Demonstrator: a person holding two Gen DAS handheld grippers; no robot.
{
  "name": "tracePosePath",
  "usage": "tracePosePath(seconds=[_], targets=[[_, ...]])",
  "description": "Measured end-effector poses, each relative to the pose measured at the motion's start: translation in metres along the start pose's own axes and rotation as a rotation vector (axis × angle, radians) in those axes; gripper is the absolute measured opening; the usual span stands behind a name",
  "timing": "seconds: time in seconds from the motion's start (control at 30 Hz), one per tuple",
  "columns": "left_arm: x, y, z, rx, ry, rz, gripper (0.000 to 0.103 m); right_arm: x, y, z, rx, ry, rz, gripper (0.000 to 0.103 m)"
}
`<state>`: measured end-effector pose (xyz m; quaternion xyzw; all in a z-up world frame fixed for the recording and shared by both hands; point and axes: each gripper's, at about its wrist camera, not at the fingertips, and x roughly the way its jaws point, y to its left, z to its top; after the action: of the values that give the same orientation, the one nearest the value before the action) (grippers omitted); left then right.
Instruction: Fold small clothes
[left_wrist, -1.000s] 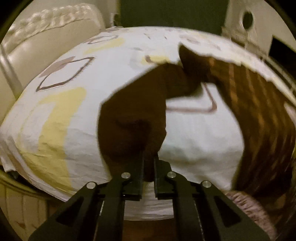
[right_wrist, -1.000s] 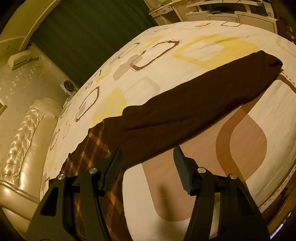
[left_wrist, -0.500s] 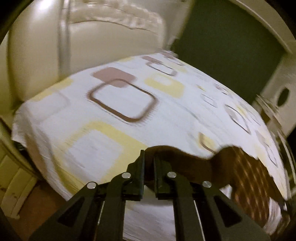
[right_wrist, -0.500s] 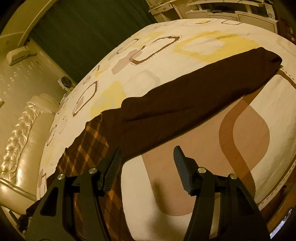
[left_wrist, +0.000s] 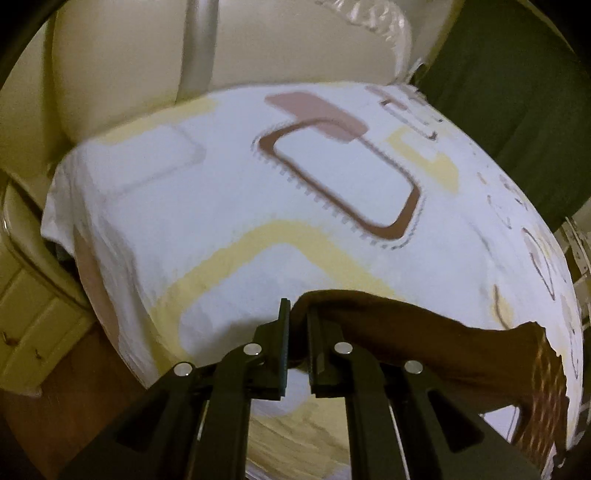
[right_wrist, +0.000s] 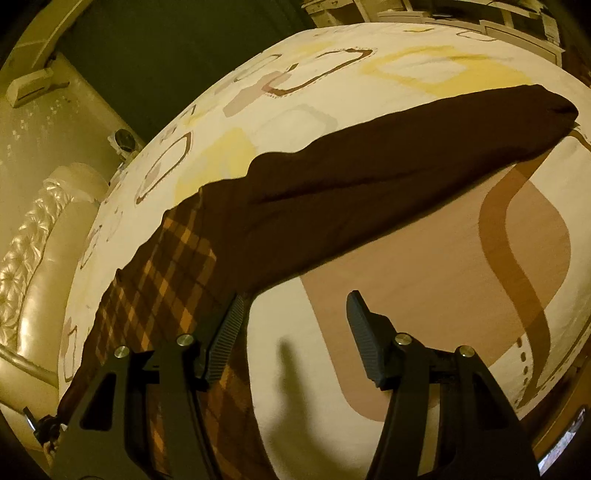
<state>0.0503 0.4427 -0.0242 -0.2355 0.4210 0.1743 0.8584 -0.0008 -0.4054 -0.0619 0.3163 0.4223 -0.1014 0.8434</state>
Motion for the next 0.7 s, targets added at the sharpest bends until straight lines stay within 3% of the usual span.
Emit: tracePosePath(seconds=[0.13, 0.2, 0.33, 0.47, 0.57, 0.63, 0.7], targets=[[0.012, 0.013, -0.011, -0.036, 0.044, -0.018, 0.009, 0.004, 0.001, -0.001, -0.012, 0.011, -0.007, 0.058], [0.012, 0.017, -0.012, -0.040, 0.044, -0.009, 0.015, 0.006, -0.003, -0.001, -0.001, 0.015, -0.004, 0.059], [0.005, 0.034, -0.009, -0.090, 0.006, 0.078, 0.037, 0.004, -0.012, 0.002, 0.020, 0.015, 0.012, 0.068], [-0.005, 0.050, -0.008, -0.135, -0.003, 0.154, 0.038, -0.002, -0.026, 0.012, 0.032, 0.010, 0.011, 0.069], [-0.020, 0.028, -0.010, -0.080, -0.037, 0.158, 0.043, -0.009, -0.044, 0.023, 0.077, 0.006, 0.019, 0.069], [-0.028, 0.003, -0.015, -0.031, -0.051, 0.125, 0.061, -0.015, -0.052, 0.029, 0.079, -0.005, 0.008, 0.069], [-0.036, -0.029, -0.026, 0.015, -0.062, 0.056, 0.064, -0.024, -0.065, 0.036, 0.097, -0.028, 0.002, 0.070]])
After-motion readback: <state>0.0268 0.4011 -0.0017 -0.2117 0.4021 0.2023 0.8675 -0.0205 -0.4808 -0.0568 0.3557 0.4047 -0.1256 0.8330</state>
